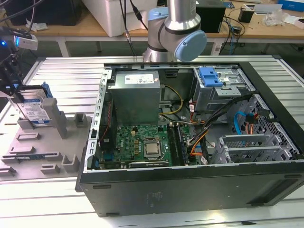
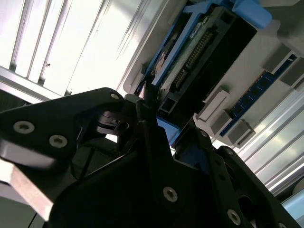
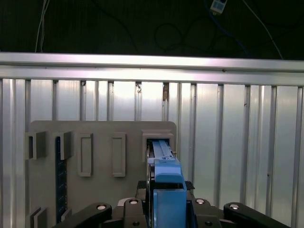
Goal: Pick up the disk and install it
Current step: 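Pick up the disk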
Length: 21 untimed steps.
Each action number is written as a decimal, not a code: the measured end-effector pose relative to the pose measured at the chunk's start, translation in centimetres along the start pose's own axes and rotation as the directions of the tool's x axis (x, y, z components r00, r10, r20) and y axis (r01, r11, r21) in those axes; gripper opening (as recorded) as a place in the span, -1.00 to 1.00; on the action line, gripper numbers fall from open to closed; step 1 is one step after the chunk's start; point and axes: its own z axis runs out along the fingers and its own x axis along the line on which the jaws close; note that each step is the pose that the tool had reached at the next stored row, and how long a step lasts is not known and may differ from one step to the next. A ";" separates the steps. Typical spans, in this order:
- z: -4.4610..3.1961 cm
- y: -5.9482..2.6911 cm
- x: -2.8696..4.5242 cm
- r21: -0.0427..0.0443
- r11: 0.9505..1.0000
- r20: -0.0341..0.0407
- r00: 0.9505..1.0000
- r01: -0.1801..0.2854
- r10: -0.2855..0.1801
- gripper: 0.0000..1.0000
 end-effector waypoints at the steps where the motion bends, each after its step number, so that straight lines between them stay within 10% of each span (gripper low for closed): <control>1: 0.00 0.00 0.00 0.000 1.000 0.000 1.000 0.000 0.000 -0.27; 21: -0.39 -0.01 0.00 0.000 1.000 0.000 1.000 0.000 0.000 -0.27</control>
